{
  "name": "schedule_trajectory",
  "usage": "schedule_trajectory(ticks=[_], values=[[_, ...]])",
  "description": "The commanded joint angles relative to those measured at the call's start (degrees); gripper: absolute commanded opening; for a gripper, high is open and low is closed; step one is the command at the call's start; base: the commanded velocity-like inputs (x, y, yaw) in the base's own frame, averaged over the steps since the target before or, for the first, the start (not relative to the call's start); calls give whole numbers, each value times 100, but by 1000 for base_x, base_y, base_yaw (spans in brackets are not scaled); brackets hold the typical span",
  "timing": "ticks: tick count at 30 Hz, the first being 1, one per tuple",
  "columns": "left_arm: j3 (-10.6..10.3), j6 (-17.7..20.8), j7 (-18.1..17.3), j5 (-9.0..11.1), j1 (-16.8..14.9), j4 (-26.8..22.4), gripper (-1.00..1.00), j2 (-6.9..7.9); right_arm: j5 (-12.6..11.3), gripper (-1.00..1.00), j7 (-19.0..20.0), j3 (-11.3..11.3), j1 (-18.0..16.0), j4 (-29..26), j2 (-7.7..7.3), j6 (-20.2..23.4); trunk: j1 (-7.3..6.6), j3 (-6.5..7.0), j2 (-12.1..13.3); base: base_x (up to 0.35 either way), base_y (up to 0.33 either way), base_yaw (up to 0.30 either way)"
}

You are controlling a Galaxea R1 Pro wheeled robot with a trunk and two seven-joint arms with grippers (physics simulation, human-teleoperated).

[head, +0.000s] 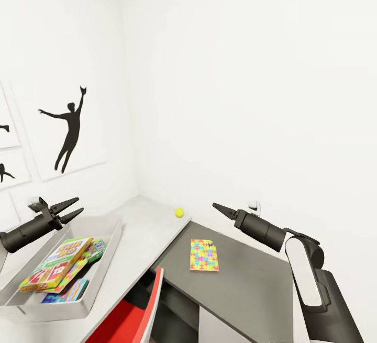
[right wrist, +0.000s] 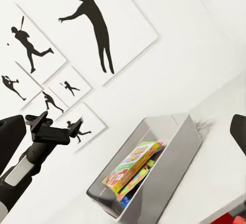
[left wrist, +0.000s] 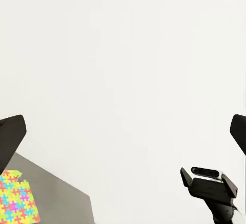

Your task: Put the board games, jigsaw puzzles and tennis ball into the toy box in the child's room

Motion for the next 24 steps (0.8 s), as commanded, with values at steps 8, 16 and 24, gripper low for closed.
schedule_trajectory(ticks=[8,16,24], values=[[3,57,-13,7,0,1,100,1,12,100,28,-13,-5,2,7,33,2,53,-4,0,3,-204],[3,56,-8,7,0,1,100,1,12,100,28,-13,-5,2,8,33,2,108,-4,0,0,-202],[-2,49,-7,7,0,1,100,-3,12,100,28,-13,-5,2,7,33,2,129,-4,-85,-92,-73]])
